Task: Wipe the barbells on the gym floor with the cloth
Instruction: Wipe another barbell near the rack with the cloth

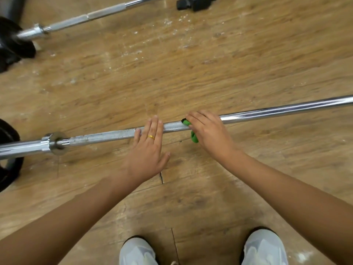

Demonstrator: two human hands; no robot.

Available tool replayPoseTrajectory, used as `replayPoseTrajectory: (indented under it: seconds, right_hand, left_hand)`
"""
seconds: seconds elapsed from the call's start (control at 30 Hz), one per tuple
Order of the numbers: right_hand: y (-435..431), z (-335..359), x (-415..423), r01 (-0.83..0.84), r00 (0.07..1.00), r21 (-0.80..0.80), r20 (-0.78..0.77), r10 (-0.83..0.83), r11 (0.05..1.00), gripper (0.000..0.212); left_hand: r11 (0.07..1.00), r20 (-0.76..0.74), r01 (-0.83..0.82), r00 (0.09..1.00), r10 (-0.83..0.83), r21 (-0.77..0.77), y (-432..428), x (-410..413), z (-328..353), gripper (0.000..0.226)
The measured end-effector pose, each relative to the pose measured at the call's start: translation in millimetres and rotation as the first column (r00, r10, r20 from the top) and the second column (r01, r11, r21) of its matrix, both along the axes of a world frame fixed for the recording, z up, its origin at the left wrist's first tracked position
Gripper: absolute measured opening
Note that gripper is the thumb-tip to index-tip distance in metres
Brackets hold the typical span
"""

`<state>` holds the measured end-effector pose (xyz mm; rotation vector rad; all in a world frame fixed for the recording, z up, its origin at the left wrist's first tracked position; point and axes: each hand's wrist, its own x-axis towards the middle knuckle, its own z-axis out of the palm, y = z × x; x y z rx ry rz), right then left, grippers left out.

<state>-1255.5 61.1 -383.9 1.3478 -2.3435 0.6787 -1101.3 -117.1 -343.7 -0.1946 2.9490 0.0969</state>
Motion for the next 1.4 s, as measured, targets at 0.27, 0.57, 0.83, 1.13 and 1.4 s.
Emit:
replayPoseTrajectory:
  seconds: [0.27,0.57,0.83,1.13,1.4]
  right_hand:
    - [13.3,19.0,3.2,-0.088,0.994,0.181,0.082,0.074,0.98,0.038]
    - [26.2,17.5,14.3,-0.075,0.994,0.171,0.092,0.06,0.982,0.034]
    - [45.5,20.1,7.3,0.01,0.997,0.135,0.074,-0.021,0.991,0.033]
    - [85.2,27.4,-12.7,0.104,0.993,0.139,0.049,-0.112,0.985,0.034]
    - [66.3,28.4,-4.1,0.091,0.993,0.104,0.072,-0.099,0.99,0.033]
  left_hand:
    - [0.995,-0.106,0.093,0.99,-0.096,-0.036,21.1,-0.6,-7.2,0.083]
    - [0.993,-0.188,0.074,0.978,-0.09,-0.095,46.3,-8.8,-22.0,0.082]
    - [0.995,-0.148,0.069,0.986,-0.078,-0.068,51.6,-4.4,-14.6,0.092]
    - [0.993,-0.104,0.071,0.991,-0.08,-0.091,53.6,-11.3,-3.6,0.098]
    - [0.999,-0.097,0.021,0.995,-0.025,-0.032,62.5,-14.6,-2.7,0.098]
